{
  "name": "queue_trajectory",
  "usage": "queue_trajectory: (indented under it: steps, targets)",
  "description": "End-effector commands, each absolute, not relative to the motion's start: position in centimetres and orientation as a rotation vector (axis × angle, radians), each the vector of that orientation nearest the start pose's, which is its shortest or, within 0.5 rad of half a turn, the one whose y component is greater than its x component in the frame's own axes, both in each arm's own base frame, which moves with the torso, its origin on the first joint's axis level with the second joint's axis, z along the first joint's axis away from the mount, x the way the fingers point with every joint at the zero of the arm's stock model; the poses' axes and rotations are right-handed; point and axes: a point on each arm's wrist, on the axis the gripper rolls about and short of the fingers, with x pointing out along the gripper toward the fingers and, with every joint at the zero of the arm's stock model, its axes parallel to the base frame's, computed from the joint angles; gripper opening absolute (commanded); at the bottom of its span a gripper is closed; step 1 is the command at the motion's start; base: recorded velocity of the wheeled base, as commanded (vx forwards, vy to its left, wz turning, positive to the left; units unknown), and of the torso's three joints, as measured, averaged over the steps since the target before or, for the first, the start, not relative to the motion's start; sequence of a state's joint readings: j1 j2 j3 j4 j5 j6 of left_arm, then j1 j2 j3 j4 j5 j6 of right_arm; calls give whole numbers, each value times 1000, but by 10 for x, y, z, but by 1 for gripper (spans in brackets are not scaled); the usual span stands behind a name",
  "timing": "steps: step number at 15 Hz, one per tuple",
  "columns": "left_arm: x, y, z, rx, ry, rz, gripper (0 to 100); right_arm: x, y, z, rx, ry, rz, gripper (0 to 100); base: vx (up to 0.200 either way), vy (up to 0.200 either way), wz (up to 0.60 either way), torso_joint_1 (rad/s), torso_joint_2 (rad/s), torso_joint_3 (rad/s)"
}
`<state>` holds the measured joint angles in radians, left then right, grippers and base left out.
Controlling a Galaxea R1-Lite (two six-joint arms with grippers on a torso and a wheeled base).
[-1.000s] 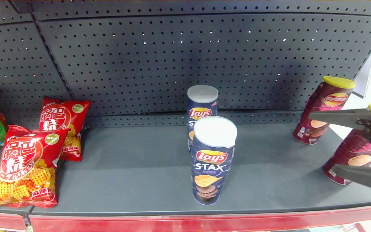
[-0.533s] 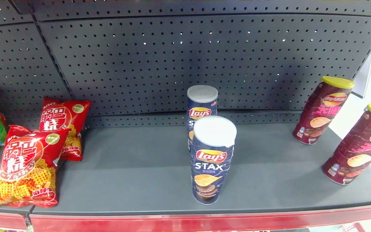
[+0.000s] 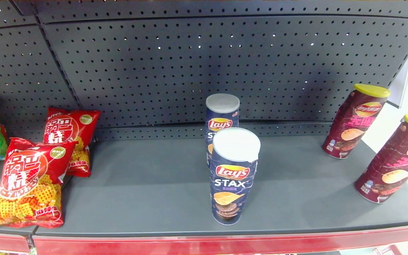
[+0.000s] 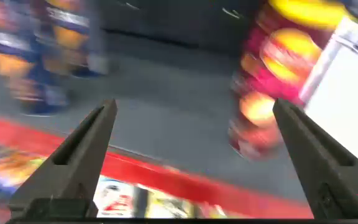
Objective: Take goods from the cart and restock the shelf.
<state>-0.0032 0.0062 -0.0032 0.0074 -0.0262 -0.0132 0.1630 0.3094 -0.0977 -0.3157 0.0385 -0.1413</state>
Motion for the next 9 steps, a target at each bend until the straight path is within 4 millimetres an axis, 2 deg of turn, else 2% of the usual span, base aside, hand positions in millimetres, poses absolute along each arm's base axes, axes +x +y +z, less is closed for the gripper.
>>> queue_trajectory:
  steps: [1, 3, 9]
  targets:
    - [-22, -1, 76, -14, 12, -29, 100, 1, 1, 117, -99, -100, 156, 100, 0, 0, 0, 0, 0, 0]
    - [-22, -1, 76, -14, 12, -29, 100, 2, 1, 115, -44, -83, 150, 100, 0, 0, 0, 0, 0, 0]
    - [-22, -1, 76, -14, 12, -29, 100, -5, 2, 100, -45, -4, 49, 100, 0, 0, 0, 0, 0, 0]
